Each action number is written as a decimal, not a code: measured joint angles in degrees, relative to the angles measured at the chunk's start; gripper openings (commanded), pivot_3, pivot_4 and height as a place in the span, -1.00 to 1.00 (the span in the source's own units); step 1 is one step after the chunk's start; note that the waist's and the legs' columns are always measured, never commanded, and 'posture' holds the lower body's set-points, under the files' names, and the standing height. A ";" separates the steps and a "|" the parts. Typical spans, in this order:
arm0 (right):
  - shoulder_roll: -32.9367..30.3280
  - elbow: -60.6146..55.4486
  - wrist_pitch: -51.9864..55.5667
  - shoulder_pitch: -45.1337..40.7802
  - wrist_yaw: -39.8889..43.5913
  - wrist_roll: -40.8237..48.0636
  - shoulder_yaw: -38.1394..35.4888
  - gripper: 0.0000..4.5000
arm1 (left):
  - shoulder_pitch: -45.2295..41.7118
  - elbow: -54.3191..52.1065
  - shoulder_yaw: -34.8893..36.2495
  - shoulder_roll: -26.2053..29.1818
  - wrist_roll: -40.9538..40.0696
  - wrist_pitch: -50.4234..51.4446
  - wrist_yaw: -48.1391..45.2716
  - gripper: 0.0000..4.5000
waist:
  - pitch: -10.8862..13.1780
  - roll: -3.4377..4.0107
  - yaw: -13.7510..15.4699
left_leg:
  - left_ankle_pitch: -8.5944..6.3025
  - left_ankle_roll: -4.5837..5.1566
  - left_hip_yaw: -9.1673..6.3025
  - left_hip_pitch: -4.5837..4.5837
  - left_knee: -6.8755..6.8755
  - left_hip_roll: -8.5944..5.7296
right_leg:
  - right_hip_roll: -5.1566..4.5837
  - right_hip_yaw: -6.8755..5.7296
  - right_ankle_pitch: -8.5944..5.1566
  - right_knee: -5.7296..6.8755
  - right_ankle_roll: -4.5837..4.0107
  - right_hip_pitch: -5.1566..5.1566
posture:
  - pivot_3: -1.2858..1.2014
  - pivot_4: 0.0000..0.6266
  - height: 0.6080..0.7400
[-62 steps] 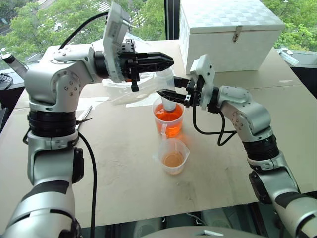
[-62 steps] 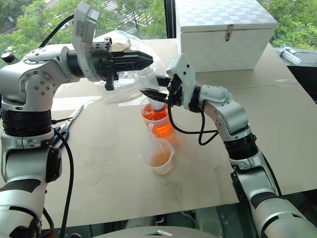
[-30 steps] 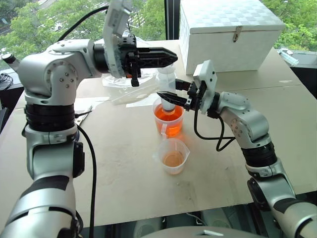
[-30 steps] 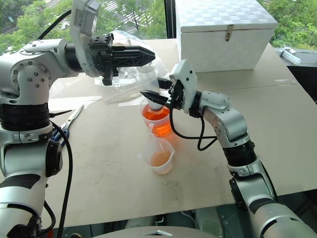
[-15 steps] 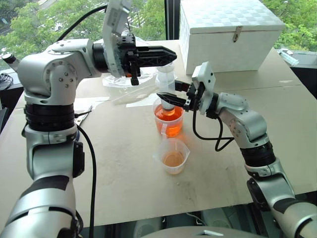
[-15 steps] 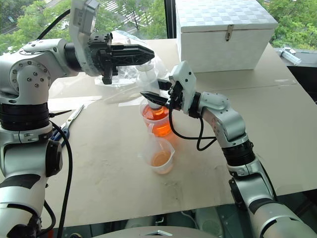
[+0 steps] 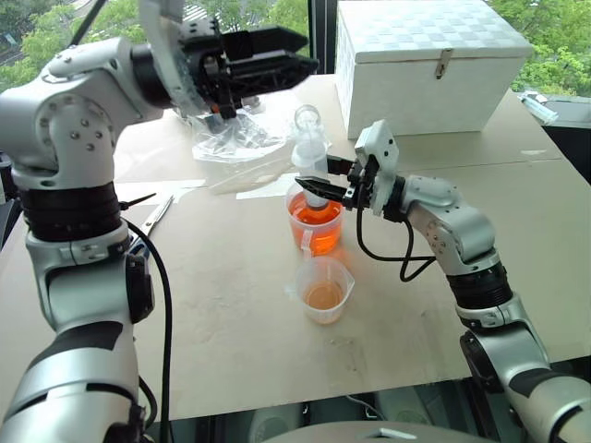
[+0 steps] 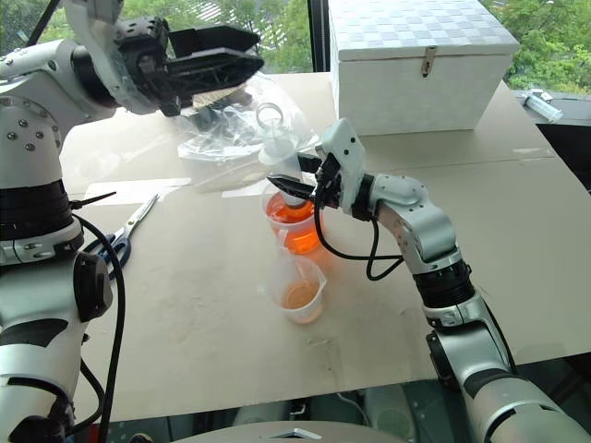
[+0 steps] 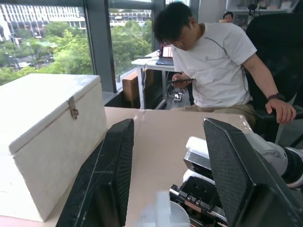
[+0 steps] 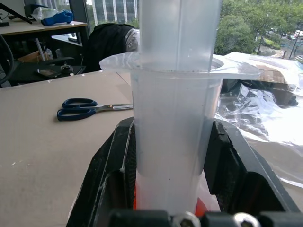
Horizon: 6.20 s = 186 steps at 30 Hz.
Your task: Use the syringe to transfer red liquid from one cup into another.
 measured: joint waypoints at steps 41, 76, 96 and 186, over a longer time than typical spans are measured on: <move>-2.79 -6.24 7.47 -0.91 -4.06 9.66 -5.87 -0.32 | 6.52 -1.99 2.39 1.60 -0.94 -2.47 -0.21 0.03 | 0.00 0.00 0.13 | 0.00 0.00 -0.01 0.00 0.00 -0.01 | -0.01 0.02 0.00 0.33 0.00 0.00 | 0.03 -0.52 1.00; -12.59 -26.97 11.68 12.40 7.91 29.47 -2.97 -0.32 | 3.86 -3.85 -3.68 -3.59 -11.60 4.43 -12.62 0.03 | -0.01 -0.03 0.32 | -0.02 0.04 -0.16 0.06 0.18 0.00 | 0.00 -0.06 0.00 -0.06 0.00 0.27 | 0.03 -0.52 1.00; -11.75 -21.56 2.39 14.93 12.01 17.24 0.79 -0.32 | 5.82 -11.50 -3.41 -0.38 -18.46 13.04 -11.80 0.03 | 0.00 -0.03 0.35 | -0.02 0.03 -0.20 0.06 0.20 0.00 | -0.02 -0.06 0.00 -0.05 0.00 0.29 | 0.03 -0.52 1.00; -10.94 -21.69 7.34 14.30 8.62 24.31 -0.45 -0.32 | 14.16 -19.42 -7.35 -3.42 -17.77 11.77 -2.51 -0.26 | 0.00 -0.03 0.61 | -0.02 0.04 -0.22 0.07 0.22 0.00 | -0.02 -0.07 0.00 -0.06 0.00 0.32 | 0.03 -0.52 1.00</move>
